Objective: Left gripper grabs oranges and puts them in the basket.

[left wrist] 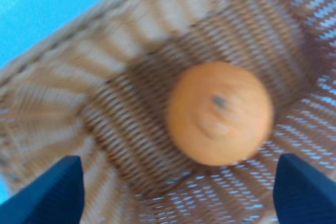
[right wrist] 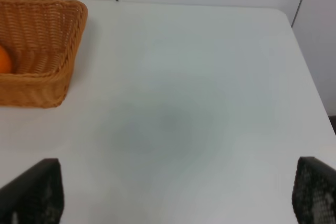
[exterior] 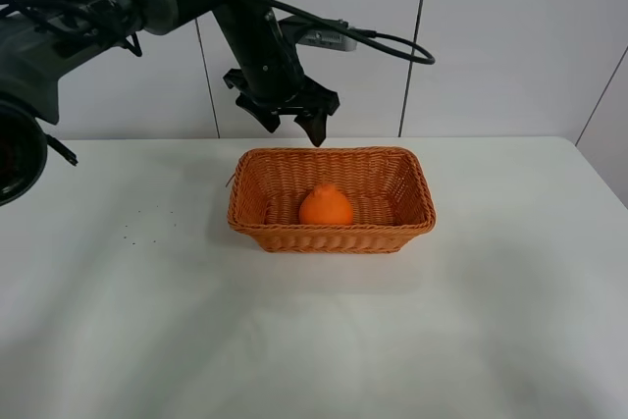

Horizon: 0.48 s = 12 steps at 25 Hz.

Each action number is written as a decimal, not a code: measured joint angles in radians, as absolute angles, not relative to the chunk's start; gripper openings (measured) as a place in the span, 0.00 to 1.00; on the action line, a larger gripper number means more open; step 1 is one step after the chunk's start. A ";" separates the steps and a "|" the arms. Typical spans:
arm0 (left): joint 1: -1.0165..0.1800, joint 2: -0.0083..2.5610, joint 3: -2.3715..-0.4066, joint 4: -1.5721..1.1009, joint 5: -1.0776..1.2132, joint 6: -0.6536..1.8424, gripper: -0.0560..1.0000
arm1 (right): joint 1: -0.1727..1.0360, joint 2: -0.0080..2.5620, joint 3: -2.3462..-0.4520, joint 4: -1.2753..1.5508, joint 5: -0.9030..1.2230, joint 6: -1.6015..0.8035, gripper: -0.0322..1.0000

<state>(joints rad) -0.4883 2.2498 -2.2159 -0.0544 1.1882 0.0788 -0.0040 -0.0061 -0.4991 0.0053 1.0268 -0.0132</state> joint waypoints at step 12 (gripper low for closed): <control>-0.109 2.250 -2.210 -0.047 1.188 0.082 0.85 | -0.004 -0.006 -0.499 0.005 1.027 -0.013 0.70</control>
